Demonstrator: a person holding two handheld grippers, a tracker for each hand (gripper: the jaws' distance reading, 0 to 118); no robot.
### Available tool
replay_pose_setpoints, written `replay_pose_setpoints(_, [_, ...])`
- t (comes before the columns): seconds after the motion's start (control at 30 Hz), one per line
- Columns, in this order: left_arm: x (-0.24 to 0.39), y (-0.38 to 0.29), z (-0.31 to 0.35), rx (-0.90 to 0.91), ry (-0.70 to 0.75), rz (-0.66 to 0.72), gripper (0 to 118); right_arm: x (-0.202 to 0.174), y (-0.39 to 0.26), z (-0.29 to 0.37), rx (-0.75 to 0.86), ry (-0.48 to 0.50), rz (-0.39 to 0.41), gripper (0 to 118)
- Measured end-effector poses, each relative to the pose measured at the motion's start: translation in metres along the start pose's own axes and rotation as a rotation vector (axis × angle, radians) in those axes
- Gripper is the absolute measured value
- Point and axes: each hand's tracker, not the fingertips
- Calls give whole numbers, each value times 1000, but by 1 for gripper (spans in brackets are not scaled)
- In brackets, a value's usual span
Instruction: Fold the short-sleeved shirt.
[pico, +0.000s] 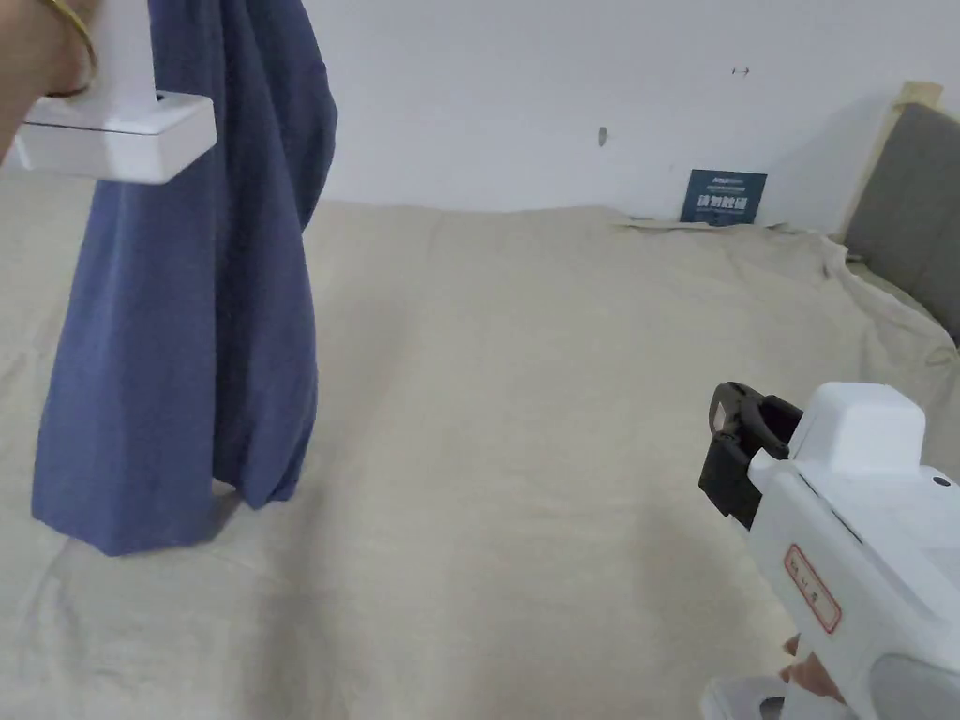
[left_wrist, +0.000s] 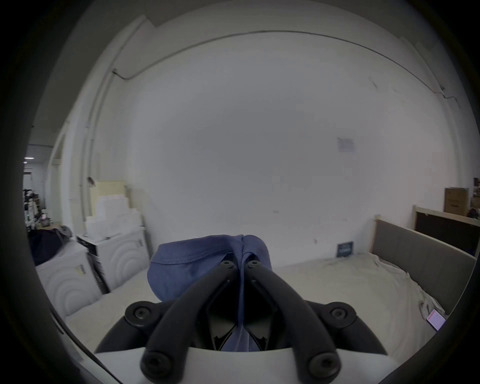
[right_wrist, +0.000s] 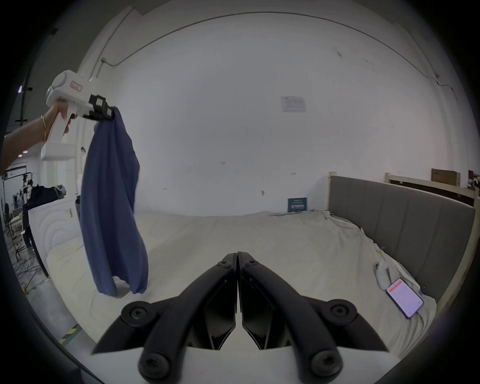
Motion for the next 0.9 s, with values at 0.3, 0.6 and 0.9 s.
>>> replay_pose_setpoints(0.3, [160, -100, -61, -182, -310, 29, 0, 59, -22, 8, -50, -133, -29, 0])
replay_pose_setpoints(0.6, [324, -220, -64, -370, -625, -12, 0, 99, -37, 18, -106, -234, -51, 0])
replay_pose_setpoints(0.9, [467, -320, 5, -614, -802, -196, 44, 140, -53, 24, -156, -337, -101, 0])
